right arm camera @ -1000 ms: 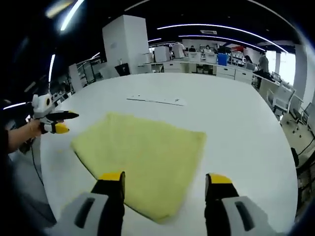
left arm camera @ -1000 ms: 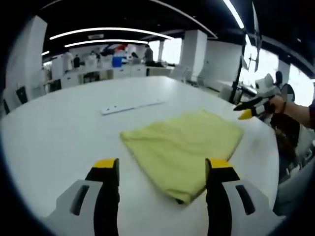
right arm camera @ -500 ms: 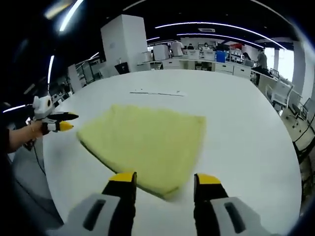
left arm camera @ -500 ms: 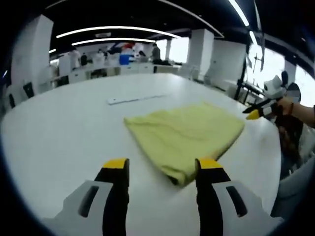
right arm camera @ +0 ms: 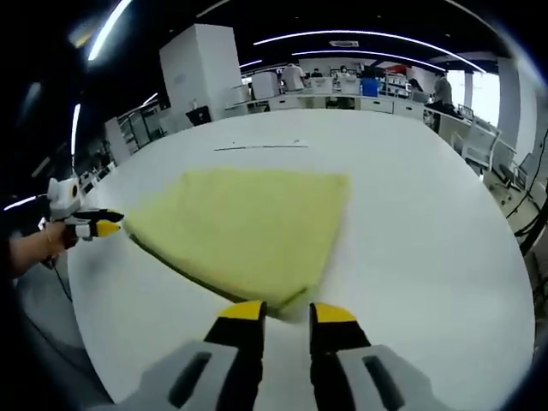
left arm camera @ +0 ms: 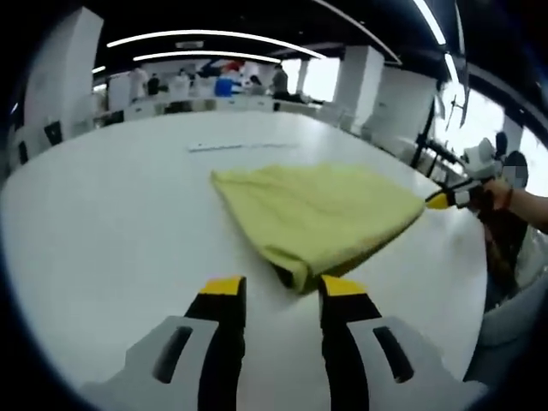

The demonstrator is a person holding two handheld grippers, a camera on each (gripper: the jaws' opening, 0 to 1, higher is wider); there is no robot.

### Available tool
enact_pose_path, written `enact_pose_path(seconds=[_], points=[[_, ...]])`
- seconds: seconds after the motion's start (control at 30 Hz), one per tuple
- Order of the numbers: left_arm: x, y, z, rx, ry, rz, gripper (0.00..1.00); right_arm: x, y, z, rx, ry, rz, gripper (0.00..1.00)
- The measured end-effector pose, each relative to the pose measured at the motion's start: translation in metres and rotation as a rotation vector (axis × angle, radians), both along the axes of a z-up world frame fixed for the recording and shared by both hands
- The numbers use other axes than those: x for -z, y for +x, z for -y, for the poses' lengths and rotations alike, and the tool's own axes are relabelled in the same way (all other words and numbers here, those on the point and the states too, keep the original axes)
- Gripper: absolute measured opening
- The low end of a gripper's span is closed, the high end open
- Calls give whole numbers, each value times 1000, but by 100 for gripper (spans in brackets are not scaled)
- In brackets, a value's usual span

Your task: Fold the garment on the visible template until the final outline fits inside the template.

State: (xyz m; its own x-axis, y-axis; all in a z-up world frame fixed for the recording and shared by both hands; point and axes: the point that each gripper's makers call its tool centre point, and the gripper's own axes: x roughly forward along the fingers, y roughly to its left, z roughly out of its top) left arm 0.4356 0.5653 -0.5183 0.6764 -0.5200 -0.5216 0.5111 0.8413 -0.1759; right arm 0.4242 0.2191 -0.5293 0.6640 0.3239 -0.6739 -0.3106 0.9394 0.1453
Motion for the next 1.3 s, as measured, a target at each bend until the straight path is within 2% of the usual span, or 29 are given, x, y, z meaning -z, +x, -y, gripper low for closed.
enact_pose_path(seconds=[0.3,0.47,0.57,0.9,1.3], points=[[7,-3,10,-22,-32,-17,20,4,0,-3,14,31,-4,3],[5,-3,13,-44,-62,-15,14,3,-1,-4,3,18,-1,0],[7,-1,11,-46,-64,-14,12,3,-2,-1,5,2,3,0],[8,0,12,-62,-91,-28,9,2,2,0,17,23,8,0],[10,0,11,-66,-83,-37,4,0,2,2,17,16,18,0]])
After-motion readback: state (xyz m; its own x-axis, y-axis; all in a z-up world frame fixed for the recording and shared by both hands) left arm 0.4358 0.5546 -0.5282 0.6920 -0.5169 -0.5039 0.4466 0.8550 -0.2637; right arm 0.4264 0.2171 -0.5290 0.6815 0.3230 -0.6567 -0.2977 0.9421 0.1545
